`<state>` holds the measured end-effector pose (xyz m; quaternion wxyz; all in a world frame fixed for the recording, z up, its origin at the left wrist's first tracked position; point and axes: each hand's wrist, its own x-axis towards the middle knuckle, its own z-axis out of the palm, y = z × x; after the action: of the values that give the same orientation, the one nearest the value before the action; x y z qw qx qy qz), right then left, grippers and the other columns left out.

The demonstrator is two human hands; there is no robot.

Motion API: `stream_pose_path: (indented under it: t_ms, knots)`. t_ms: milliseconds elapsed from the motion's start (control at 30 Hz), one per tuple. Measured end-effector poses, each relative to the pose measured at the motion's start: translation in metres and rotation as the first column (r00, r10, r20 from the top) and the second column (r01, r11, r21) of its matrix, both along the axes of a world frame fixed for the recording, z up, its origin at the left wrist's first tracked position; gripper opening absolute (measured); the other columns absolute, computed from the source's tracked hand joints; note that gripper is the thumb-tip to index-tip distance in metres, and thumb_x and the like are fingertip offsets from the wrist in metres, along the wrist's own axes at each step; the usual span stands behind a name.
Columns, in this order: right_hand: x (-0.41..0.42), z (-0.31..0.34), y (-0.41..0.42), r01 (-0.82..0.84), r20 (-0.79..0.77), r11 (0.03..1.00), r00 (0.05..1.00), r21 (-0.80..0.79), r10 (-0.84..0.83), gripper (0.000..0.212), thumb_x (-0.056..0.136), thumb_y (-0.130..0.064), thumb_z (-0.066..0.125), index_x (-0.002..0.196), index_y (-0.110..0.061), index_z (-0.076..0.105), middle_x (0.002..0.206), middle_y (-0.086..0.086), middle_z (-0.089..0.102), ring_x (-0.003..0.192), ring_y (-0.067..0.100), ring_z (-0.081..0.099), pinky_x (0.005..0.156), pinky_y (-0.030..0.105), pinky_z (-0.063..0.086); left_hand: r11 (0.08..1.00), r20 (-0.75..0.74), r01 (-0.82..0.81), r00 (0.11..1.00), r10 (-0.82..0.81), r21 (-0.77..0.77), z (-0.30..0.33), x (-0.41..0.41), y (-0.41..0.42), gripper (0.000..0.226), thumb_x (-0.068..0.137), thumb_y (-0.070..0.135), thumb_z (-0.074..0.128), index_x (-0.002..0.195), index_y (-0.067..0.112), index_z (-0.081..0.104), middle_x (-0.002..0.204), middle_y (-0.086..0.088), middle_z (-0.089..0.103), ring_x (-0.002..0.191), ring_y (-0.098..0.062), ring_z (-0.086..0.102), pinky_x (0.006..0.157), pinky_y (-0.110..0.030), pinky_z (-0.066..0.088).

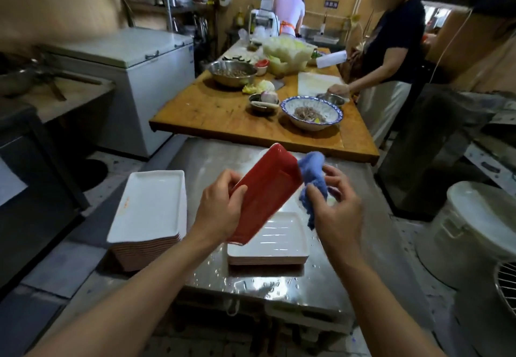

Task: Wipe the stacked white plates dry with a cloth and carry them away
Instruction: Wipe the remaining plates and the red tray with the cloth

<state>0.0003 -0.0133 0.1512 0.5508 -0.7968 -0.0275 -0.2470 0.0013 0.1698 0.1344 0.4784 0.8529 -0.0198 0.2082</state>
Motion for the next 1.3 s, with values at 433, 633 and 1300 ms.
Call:
stream_pose_path:
  t_ms: [433, 633, 1300]
  knots:
    - [0.008, 0.033, 0.091, -0.121, 0.316, 0.873, 0.902, -0.472, 0.296, 0.032, 0.084, -0.021, 0.056, 0.105, -0.020, 0.032, 0.137, 0.016, 0.044, 0.121, 0.033, 0.047, 0.096, 0.046, 0.041, 0.875, -0.117, -0.019, 0.992, -0.043, -0.484, 0.036, -0.053, 0.040, 0.009, 0.096, 0.014, 0.048, 0.096, 0.009, 0.056, 0.083, -0.015, 0.068, 0.075, -0.030, 0.064, 0.072, -0.044, 0.055]
    - [0.011, 0.024, 0.067, -0.126, 0.191, 0.937, 0.962, -0.325, 0.196, 0.036, 0.092, -0.026, 0.050, 0.113, 0.000, 0.036, 0.137, 0.011, 0.040, 0.118, 0.027, 0.046, 0.093, 0.048, 0.043, 0.828, -0.082, -0.005, 0.995, -0.049, -0.560, 0.044, -0.057, 0.044, 0.011, 0.097, 0.015, 0.048, 0.093, 0.017, 0.057, 0.078, -0.006, 0.067, 0.071, -0.020, 0.066, 0.068, -0.039, 0.057]
    - [0.004, 0.025, -0.006, -0.337, -0.129, 0.939, 0.930, 0.065, 0.343, 0.050, 0.076, -0.013, 0.076, 0.092, -0.025, 0.029, 0.093, 0.002, 0.054, 0.074, 0.000, 0.060, 0.064, 0.018, 0.053, 0.791, -0.154, 0.032, 0.975, -0.158, -0.611, 0.047, -0.026, -0.001, 0.033, 0.092, 0.016, 0.057, 0.123, 0.016, 0.044, 0.113, -0.002, 0.058, 0.112, -0.023, 0.057, 0.077, -0.015, 0.049]
